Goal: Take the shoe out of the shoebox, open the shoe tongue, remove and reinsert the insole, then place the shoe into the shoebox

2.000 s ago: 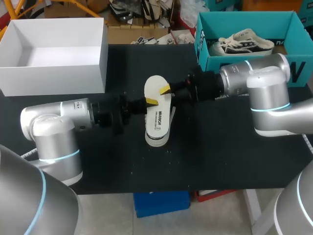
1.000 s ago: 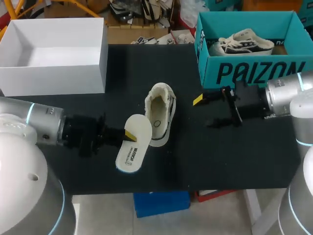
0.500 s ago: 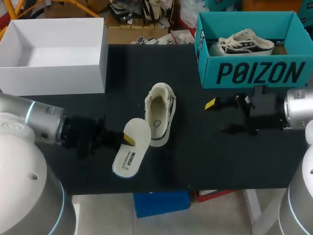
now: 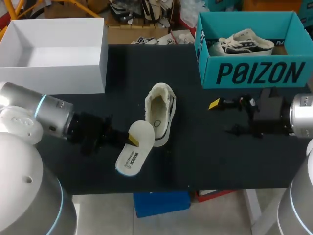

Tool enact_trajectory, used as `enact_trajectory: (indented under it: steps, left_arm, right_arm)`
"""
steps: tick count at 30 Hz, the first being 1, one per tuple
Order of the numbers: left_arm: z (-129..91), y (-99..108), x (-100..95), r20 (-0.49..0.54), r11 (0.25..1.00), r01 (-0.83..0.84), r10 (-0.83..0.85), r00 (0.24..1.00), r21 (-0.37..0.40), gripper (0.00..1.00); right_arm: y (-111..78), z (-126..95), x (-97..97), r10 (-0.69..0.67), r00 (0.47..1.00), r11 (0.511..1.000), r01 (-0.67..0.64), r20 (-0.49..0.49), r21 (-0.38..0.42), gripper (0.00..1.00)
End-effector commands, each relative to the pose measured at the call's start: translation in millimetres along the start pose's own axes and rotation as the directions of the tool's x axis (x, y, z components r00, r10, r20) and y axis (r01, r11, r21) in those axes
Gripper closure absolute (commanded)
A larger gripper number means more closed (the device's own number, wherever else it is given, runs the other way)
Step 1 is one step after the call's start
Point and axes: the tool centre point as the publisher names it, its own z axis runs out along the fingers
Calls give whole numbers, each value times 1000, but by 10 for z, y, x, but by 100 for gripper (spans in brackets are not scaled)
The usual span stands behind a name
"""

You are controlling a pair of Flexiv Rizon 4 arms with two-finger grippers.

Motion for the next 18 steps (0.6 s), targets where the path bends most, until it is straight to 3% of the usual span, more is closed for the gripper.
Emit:
enact_trajectory:
  steps: [1,18]
  left_arm:
    - [136,208,-79,-96,998,6,-1,995,54,100]
    - [267,606,-58,-145,997,-5,15,989,73,100]
  right_arm:
    - [-28,27,-5,0,1000,999,0,-2,-36,0]
    - [-28,27,-5,0,1000,999,0,-2,-36,0]
